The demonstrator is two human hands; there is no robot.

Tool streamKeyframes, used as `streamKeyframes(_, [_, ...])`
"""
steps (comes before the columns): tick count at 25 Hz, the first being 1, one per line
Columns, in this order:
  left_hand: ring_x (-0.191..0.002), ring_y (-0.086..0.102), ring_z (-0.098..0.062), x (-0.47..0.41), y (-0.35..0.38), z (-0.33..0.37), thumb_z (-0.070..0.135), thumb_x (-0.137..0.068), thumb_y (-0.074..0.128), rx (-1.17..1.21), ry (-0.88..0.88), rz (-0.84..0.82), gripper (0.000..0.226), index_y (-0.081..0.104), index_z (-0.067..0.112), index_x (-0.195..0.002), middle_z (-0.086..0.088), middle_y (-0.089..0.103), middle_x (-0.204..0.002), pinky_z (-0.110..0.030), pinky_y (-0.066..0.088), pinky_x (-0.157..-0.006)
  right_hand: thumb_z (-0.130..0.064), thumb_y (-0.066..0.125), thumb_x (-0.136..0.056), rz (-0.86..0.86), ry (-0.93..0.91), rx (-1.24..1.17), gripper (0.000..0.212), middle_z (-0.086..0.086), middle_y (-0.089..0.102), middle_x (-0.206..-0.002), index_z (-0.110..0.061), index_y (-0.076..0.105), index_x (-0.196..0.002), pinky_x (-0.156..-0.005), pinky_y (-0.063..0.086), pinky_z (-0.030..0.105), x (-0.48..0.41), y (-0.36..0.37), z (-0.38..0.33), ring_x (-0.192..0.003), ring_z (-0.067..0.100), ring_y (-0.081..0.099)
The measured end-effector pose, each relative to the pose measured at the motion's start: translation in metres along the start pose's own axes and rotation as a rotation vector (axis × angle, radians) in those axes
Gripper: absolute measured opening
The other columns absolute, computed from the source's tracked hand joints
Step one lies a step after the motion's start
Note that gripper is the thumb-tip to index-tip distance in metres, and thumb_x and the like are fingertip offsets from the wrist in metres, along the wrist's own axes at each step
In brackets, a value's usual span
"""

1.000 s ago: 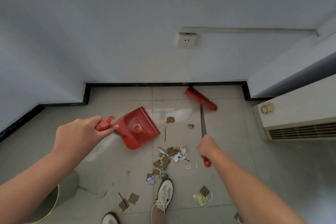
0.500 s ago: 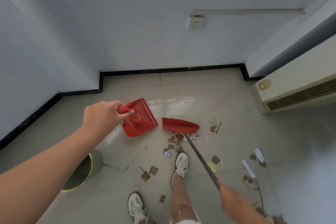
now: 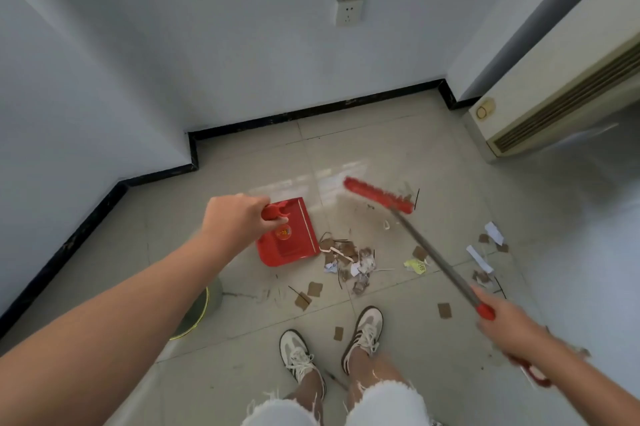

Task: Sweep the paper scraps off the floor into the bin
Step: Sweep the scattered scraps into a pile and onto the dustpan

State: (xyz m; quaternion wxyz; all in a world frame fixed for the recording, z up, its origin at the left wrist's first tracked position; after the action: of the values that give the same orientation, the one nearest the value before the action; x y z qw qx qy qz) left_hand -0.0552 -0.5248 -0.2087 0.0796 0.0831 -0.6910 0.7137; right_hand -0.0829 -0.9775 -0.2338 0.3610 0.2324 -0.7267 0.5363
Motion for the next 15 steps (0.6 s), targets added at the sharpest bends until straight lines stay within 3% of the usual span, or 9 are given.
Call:
streamKeyframes(3, [-0.042,0.04,-0.012,-0.007,0.007,0.025,0.071,-0.079,0.054,-0.02,0.07,0.014,0.049,0.041,0.027,-0.061,0.012,0.033,-0.045,-0.018,0.015,-0.041,-0.004,0.048,-0.089,0.107,0.057,-0.07,0.033,0.005,0.057,-0.071,-0.024,0.056,-0.114,-0.046,0.044,0.026,-0.059,-0.038,0.001,-0.044,0.025,0.052])
streamKeyframes(5, [-0.036,0.037,-0.013,-0.011,0.017,0.034,0.072,-0.077,0.054,0.004,0.088,0.046,0.052,0.043,0.025,-0.057,0.012,0.032,-0.042,-0.014,0.019,-0.04,-0.007,0.043,-0.089,0.123,0.17,-0.184,0.015,0.015,0.053,-0.051,-0.012,0.05,-0.102,-0.046,0.044,0.033,-0.11,-0.049,0.008,-0.036,0.024,0.048])
streamKeyframes(6, [-0.035,0.037,-0.013,-0.013,0.021,0.036,0.074,-0.078,0.047,0.009,0.098,0.063,0.054,0.046,0.024,-0.056,0.011,0.035,-0.041,-0.014,0.024,-0.039,-0.005,0.041,-0.09,0.126,0.22,-0.213,0.011,0.016,0.049,-0.045,-0.009,0.047,-0.099,-0.044,0.042,0.03,-0.131,-0.053,0.009,-0.031,0.022,0.044])
streamKeyframes(8, [-0.033,0.035,-0.013,-0.018,0.03,0.042,0.074,-0.078,0.038,0.015,0.122,0.117,0.056,0.046,0.023,-0.056,0.009,0.035,-0.04,-0.015,0.028,-0.039,0.0,0.038,-0.091,0.102,0.262,-0.261,0.013,0.016,0.047,-0.049,-0.005,0.045,-0.101,-0.043,0.038,0.022,-0.166,-0.053,0.009,-0.03,0.016,0.04])
streamKeyframes(10, [-0.033,0.028,-0.012,-0.026,0.032,0.052,0.07,-0.078,0.042,0.008,0.153,0.163,0.052,0.037,0.024,-0.054,0.01,0.027,-0.04,-0.011,0.021,-0.041,0.001,0.036,-0.091,0.006,0.28,-0.299,0.02,0.014,0.046,-0.054,-0.002,0.047,-0.107,-0.041,0.035,0.018,-0.186,-0.046,0.014,-0.037,0.015,0.037])
streamKeyframes(12, [-0.033,0.024,-0.009,-0.035,0.03,0.057,0.068,-0.077,0.047,-0.009,0.185,0.154,0.05,0.035,0.025,-0.055,0.011,0.023,-0.041,-0.01,0.014,-0.043,0.0,0.035,-0.091,-0.071,0.318,-0.286,0.025,0.014,0.046,-0.056,-0.003,0.048,-0.113,-0.04,0.036,0.018,-0.185,-0.028,0.021,-0.039,0.015,0.037])
streamKeyframes(15, [-0.032,0.032,-0.01,-0.042,0.023,0.058,0.07,-0.079,0.051,-0.007,0.203,0.11,0.052,0.042,0.024,-0.056,0.01,0.03,-0.04,-0.011,0.016,-0.041,-0.002,0.036,-0.088,-0.121,0.308,-0.213,0.025,0.017,0.051,-0.06,-0.013,0.045,-0.109,-0.041,0.039,0.024,-0.151,0.018,0.046,-0.036,0.016,0.041])
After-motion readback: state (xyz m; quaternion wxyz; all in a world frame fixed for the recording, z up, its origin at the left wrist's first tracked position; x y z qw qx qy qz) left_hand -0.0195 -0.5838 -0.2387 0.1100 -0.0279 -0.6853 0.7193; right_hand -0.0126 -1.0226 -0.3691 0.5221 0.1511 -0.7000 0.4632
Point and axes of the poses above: each hand's wrist, its own x-axis away from the middle knuckle, its own y-axis out of the palm, z = x × y, the point moved 2 cm from there along -x, towards the middle knuckle
